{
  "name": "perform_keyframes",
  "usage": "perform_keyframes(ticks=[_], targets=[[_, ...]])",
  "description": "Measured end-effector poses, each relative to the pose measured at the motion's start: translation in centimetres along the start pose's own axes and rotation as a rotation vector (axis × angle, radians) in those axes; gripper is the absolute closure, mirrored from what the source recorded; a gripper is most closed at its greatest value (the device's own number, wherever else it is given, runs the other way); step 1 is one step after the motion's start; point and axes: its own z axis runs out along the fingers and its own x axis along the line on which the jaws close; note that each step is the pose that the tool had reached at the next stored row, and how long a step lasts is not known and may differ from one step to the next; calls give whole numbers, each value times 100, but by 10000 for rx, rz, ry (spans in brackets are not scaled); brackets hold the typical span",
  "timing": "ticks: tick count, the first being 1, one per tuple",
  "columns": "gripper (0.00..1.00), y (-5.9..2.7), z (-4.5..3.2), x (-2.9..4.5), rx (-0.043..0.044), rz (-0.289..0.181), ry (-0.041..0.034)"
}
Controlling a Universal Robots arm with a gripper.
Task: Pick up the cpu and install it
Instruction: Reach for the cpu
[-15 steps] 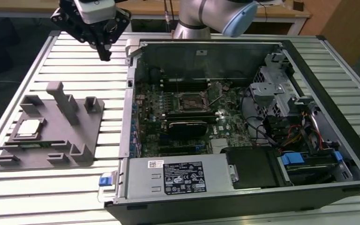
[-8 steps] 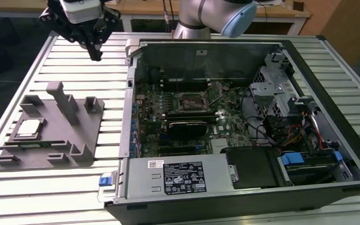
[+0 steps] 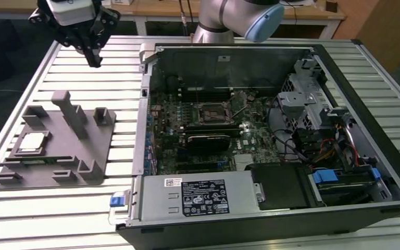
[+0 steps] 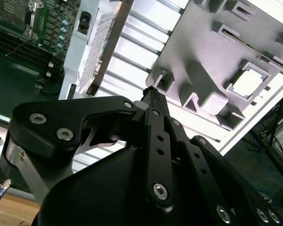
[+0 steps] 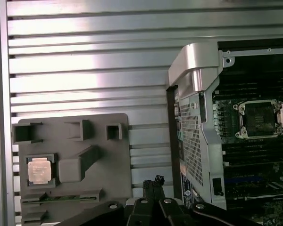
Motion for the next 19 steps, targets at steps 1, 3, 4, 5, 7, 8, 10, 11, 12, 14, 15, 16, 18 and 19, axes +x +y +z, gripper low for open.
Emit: perform_keyframes(ticks=[1,3,4,5,7,8,10,11,12,14,15,16,18,19], targets=[[89,0,-1,27,0,1,0],[89,-1,-2,80,1,2,1],[89,-2,-2,106,1,1,1],[89,-2,-2,133,1,2,0],[89,-3,-2,188,1,1,0],[89,-4,0,213,1,1,1],[89,-6,8,260,0,1,0],[89,-7,12,282,1,2,1],[89,-9,17,305,0,1,0],[89,-13,28,355,1,2,0],[89,-15,34,379,0,1,0],[89,-17,39,403,1,1,1],[89,-21,52,449,0,1,0],[89,-23,58,469,1,1,1]])
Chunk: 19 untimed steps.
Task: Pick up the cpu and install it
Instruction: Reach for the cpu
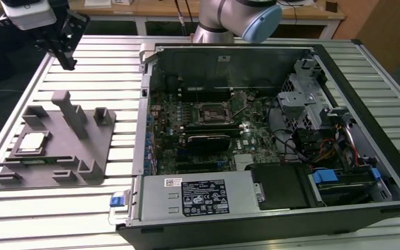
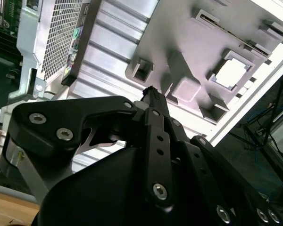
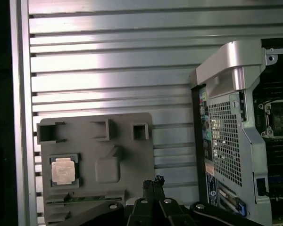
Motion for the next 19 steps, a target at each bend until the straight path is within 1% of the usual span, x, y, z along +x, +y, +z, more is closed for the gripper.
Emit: perform_keyframes(ticks=[9,19], targets=[[89,-17,52,196,0,1,0],[89,-32,116,352,0,1,0]])
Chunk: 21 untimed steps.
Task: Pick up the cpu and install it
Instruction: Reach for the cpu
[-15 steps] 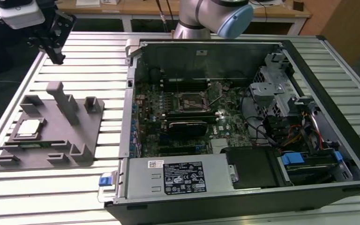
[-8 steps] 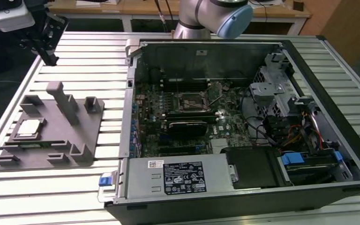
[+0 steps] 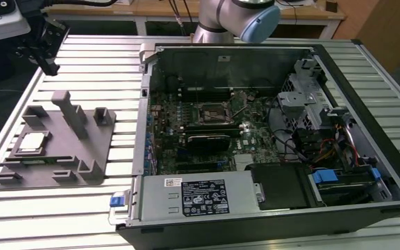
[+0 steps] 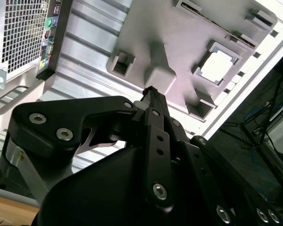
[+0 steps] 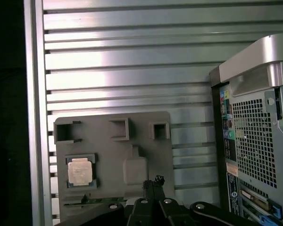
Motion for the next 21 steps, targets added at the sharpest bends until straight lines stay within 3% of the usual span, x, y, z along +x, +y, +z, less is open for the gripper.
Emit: perform_keyframes(ticks=[21], targets=[[89,-45,171,365,0,0,0]])
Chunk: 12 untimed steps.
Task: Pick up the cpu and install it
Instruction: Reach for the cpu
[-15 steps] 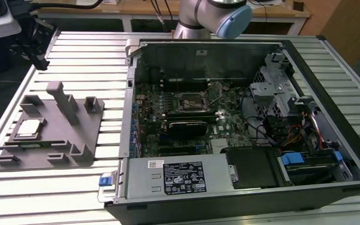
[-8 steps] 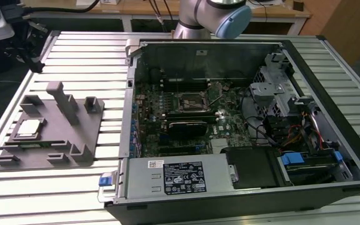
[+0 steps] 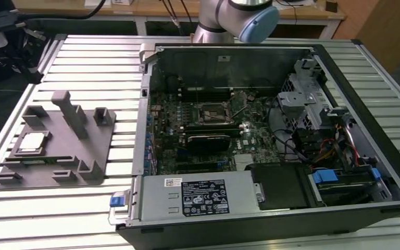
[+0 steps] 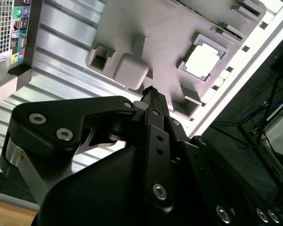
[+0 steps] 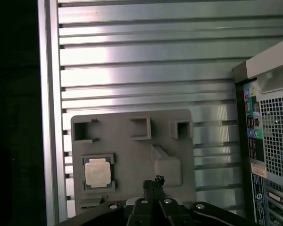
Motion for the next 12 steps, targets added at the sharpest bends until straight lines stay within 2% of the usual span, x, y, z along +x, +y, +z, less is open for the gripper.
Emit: perform_keyframes(ticks=[7,12], targets=[[89,-15,64,112,0,0,0],[89,-28,116,164,-1,-1,-1]])
